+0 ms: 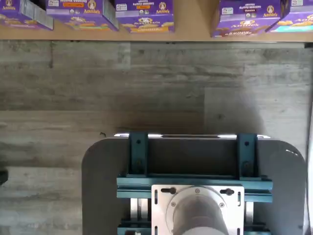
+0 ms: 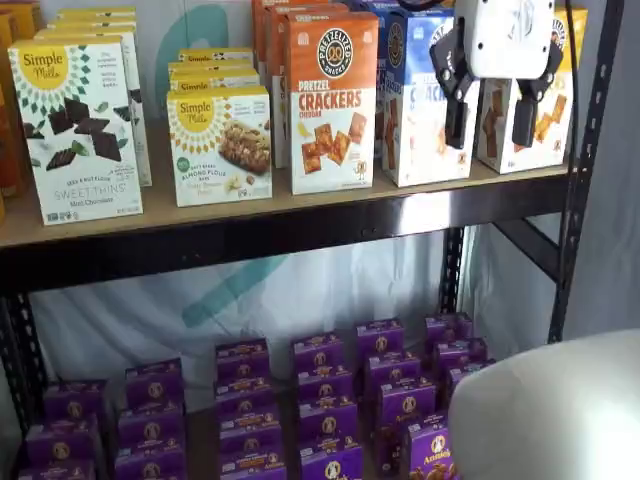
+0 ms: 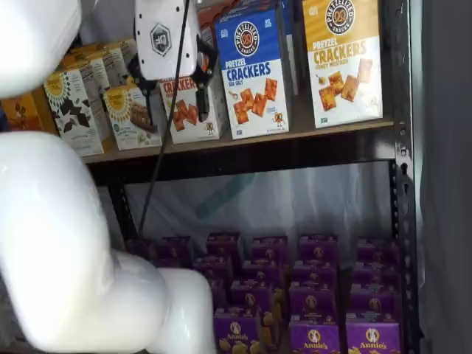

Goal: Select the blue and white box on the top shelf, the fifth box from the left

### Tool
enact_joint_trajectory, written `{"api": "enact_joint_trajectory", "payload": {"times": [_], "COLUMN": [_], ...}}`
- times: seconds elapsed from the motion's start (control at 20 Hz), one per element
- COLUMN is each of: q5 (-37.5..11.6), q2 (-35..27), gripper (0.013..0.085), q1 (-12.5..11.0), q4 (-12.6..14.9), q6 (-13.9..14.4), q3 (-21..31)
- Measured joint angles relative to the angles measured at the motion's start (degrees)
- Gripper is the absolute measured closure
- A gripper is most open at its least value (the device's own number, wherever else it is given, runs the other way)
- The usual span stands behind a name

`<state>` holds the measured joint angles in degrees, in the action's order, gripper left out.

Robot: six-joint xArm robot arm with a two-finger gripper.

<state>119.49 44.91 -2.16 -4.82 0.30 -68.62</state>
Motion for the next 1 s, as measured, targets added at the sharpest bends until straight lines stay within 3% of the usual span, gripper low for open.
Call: {"api": "enact_joint_trajectory", "payload": {"times": [0.35,0.6,0.7,1.0], "q5": [-4.1,-9.9,-11.9,-18.1], "q2": [0.8,1.4,0.8,-2.1], "gripper": [0.0130,0.0130,0.0130,0.0130], "q1": [2.8,5.1,4.2,-1.9], "q4": [2.6,6.0,6.4,4.5], "q6": [1.4,2.5,1.6,-3.6], "q3": [1.2,1.7,1.1,-1.9]}}
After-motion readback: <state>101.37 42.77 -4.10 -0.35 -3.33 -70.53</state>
